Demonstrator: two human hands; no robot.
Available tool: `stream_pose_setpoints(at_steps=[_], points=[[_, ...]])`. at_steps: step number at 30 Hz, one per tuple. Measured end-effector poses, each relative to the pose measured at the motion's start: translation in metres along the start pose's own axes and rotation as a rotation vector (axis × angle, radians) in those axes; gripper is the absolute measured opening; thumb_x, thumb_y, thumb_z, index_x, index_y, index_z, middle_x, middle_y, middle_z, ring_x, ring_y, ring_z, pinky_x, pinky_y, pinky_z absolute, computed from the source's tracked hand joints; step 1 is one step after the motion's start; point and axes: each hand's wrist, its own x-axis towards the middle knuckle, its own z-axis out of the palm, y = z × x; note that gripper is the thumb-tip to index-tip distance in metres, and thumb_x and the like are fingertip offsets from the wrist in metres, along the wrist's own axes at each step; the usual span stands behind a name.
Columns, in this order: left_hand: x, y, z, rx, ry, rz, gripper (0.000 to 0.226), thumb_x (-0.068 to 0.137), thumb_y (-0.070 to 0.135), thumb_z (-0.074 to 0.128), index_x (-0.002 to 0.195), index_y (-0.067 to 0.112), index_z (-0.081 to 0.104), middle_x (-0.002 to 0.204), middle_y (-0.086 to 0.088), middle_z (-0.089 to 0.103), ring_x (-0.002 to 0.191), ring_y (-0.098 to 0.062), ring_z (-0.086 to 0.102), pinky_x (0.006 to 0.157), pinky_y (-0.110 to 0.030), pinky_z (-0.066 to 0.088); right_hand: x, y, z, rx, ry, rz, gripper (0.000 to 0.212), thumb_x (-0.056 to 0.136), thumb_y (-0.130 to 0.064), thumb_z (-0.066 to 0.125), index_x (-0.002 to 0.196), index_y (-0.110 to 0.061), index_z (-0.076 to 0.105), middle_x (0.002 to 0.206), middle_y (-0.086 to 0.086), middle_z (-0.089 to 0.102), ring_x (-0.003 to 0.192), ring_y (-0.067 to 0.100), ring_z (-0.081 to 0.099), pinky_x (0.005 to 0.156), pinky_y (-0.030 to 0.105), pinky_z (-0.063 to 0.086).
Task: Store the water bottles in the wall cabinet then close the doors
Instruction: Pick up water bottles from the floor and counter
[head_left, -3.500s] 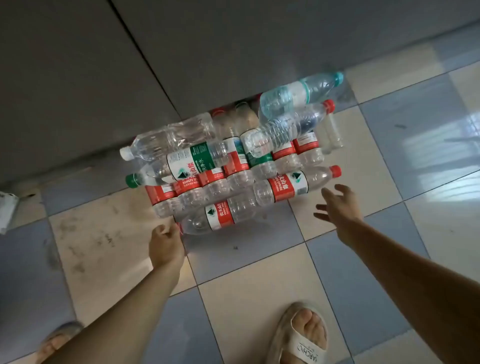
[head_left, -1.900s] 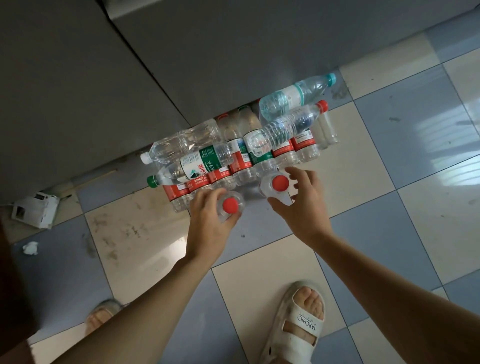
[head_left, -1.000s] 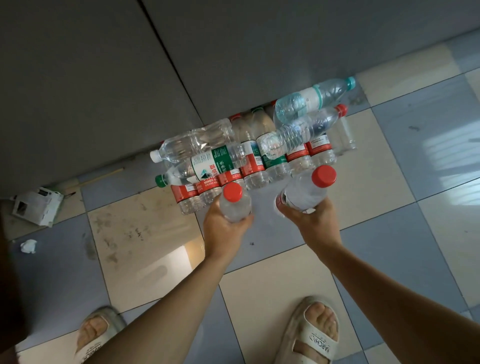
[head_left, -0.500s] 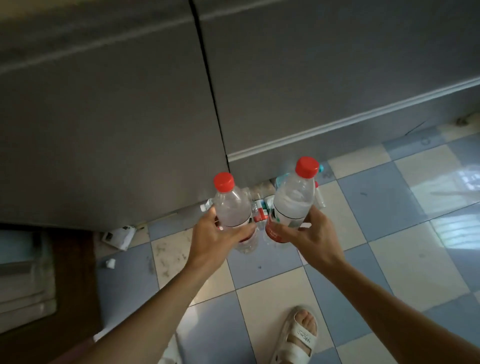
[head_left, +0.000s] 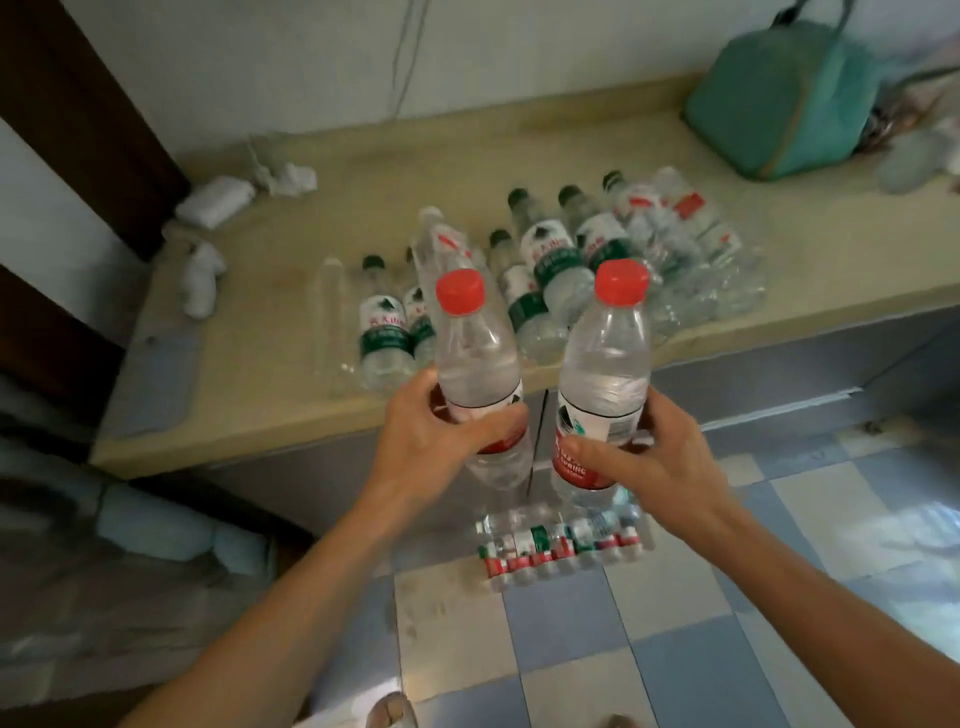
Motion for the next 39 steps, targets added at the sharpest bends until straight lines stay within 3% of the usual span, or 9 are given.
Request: stream_pose_setpoints(at_steps=[6, 12, 15, 18, 23, 27, 29, 34, 39], points=[[0.035, 0.114, -0.092, 0.011, 0.091, 0.199, 0.034, 0.069, 0.029, 0.092, 0.097, 0.031, 0.074, 0.090, 0.016, 0.077, 0.084, 0.000, 0.072, 0.066, -0.010, 0.051, 0.027, -0.140, 0.038, 0.067, 0.026, -0.148, 0.043, 0.075, -0.026, 0.088, 0.111, -0.035, 0.065, 0.103, -0.020, 0.075, 0.096, -0.001, 0.070, 0.073, 0.011, 0.054], [0.067, 0.223, -0.178, 0.041, 0.087, 0.380, 0.042, 0.061, 0.054, 0.086, 0.096, 0.035, 0.074, 0.091, 0.019, 0.076, 0.084, 0.001, 0.071, 0.066, -0.012, 0.054, 0.051, -0.267, 0.075, 0.154, 0.099, -0.280, 0.067, 0.047, -0.068, 0.085, 0.107, -0.045, 0.063, 0.099, -0.029, 0.073, 0.090, -0.009, 0.069, 0.066, 0.014, 0.053], [0.080, 0.274, -0.205, 0.025, 0.140, 0.450, 0.049, 0.057, 0.059, 0.082, 0.098, 0.032, 0.075, 0.090, 0.015, 0.076, 0.084, -0.003, 0.072, 0.071, -0.021, 0.058, 0.064, -0.322, 0.080, 0.209, 0.121, -0.333, 0.063, 0.050, -0.058, 0.089, 0.107, -0.043, 0.065, 0.101, -0.024, 0.075, 0.092, -0.006, 0.070, 0.076, 0.023, 0.054], [0.090, 0.319, -0.221, -0.005, 0.209, 0.506, 0.045, 0.060, 0.059, 0.082, 0.096, 0.033, 0.075, 0.088, 0.015, 0.076, 0.083, -0.004, 0.072, 0.065, -0.017, 0.056, 0.078, -0.376, 0.076, 0.213, 0.106, -0.373, 0.054, 0.061, -0.046, 0.089, 0.110, -0.038, 0.067, 0.104, -0.017, 0.076, 0.094, 0.001, 0.073, 0.086, 0.034, 0.057], [0.106, 0.385, -0.229, -0.004, 0.307, 0.559, 0.047, 0.055, 0.063, 0.079, 0.092, 0.034, 0.073, 0.087, 0.019, 0.075, 0.080, 0.000, 0.072, 0.068, -0.021, 0.052, 0.104, -0.452, 0.057, 0.222, 0.048, -0.491, 0.036, 0.076, -0.027, 0.086, 0.108, -0.027, 0.070, 0.097, -0.010, 0.078, 0.086, 0.007, 0.075, 0.070, 0.024, 0.059], [0.117, 0.427, -0.235, -0.028, 0.388, 0.549, 0.047, 0.053, 0.061, 0.083, 0.092, 0.035, 0.074, 0.087, 0.018, 0.076, 0.080, -0.001, 0.073, 0.070, -0.026, 0.056, 0.123, -0.491, 0.040, 0.250, -0.034, -0.564, 0.039, 0.077, -0.028, 0.085, 0.112, -0.026, 0.070, 0.098, -0.010, 0.078, 0.086, 0.006, 0.075, 0.062, 0.019, 0.058], [0.123, 0.448, -0.239, -0.029, 0.415, 0.546, 0.035, 0.057, 0.056, 0.086, 0.084, 0.037, 0.075, 0.084, 0.018, 0.076, 0.078, -0.001, 0.073, 0.067, -0.026, 0.056, 0.133, -0.507, 0.031, 0.260, -0.057, -0.601, 0.038, 0.077, -0.029, 0.085, 0.111, -0.027, 0.070, 0.097, -0.011, 0.078, 0.086, 0.006, 0.075, 0.060, 0.018, 0.057], [0.136, 0.489, -0.246, -0.004, 0.519, 0.584, 0.029, 0.064, 0.044, 0.089, 0.083, 0.032, 0.071, 0.076, 0.017, 0.075, 0.070, 0.000, 0.072, 0.063, -0.024, 0.052, 0.161, -0.546, 0.020, 0.295, -0.064, -0.662, 0.038, 0.075, -0.028, 0.086, 0.110, -0.025, 0.070, 0.097, -0.008, 0.078, 0.088, 0.008, 0.075, 0.074, 0.030, 0.058], [0.160, 0.523, -0.266, -0.008, 0.598, 0.604, 0.030, 0.065, 0.038, 0.092, 0.083, 0.027, 0.071, 0.079, 0.010, 0.075, 0.078, -0.010, 0.074, 0.073, -0.030, 0.058, 0.194, -0.586, 0.022, 0.325, -0.012, -0.715, 0.038, 0.071, -0.027, 0.090, 0.103, -0.028, 0.069, 0.092, -0.010, 0.078, 0.084, 0.007, 0.075, 0.079, 0.034, 0.059]])
